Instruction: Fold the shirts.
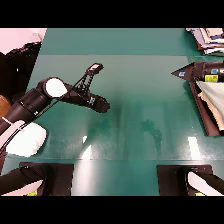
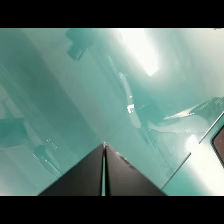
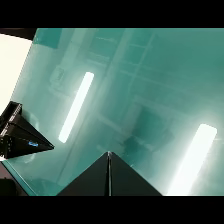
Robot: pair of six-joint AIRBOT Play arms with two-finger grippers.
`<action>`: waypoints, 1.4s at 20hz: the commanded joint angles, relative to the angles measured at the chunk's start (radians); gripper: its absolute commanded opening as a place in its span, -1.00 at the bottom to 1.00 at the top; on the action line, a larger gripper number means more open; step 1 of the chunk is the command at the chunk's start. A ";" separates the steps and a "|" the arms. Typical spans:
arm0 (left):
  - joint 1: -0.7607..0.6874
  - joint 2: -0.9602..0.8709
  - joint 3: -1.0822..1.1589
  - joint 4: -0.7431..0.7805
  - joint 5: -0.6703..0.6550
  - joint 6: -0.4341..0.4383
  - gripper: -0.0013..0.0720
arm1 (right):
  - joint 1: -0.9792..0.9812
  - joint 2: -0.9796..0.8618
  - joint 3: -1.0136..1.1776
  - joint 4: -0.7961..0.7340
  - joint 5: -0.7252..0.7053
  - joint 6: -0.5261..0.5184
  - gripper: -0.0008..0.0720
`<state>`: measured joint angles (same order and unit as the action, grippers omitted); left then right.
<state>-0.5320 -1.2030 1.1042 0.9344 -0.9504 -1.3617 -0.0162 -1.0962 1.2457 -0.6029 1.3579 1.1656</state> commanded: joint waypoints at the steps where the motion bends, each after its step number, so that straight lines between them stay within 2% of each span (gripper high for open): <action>1: 0.000 0.000 0.001 0.000 0.000 0.000 -0.87 | 0.003 0.001 0.000 0.001 0.005 -0.001 -0.93; 11: 0.000 0.000 0.001 -0.001 0.002 0.000 -0.88 | 0.003 0.001 0.000 0.001 0.023 0.000 -0.93; 14: 0.010 0.003 0.002 0.010 0.065 0.007 -0.87 | 0.003 0.001 0.000 0.000 0.032 0.000 -0.93; 17: 0.132 0.058 0.005 0.049 -0.109 0.000 -0.88 | 0.003 0.001 0.000 0.001 0.034 0.000 -0.94; 18: 0.188 0.098 0.004 0.102 -0.172 -0.006 -0.88 | 0.003 0.001 0.000 0.001 0.034 0.000 -0.93; 21: 0.369 0.266 0.004 0.399 -0.340 -0.091 -0.88 | 0.003 0.001 0.000 0.001 0.041 0.000 -0.93; 24: 0.528 0.404 0.000 0.681 -0.470 -0.098 -0.88 | 0.003 0.001 0.000 0.000 0.040 0.000 -0.93; 26: 0.630 0.435 -0.002 0.783 -0.561 -0.098 -0.87 | 0.003 0.001 0.000 0.001 0.040 0.000 -0.93; 27: 0.674 0.435 -0.005 0.792 -0.580 -0.104 -0.83 | 0.003 0.001 0.000 0.001 0.040 0.000 -0.93; 28: 0.703 0.435 -0.023 0.790 -0.567 -0.124 -0.12 | 0.004 0.001 0.000 0.001 0.039 0.000 -0.93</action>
<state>0.0547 -0.8089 1.0962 1.5833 -1.4277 -1.4563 -0.0135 -1.0962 1.2457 -0.6025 1.3972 1.1648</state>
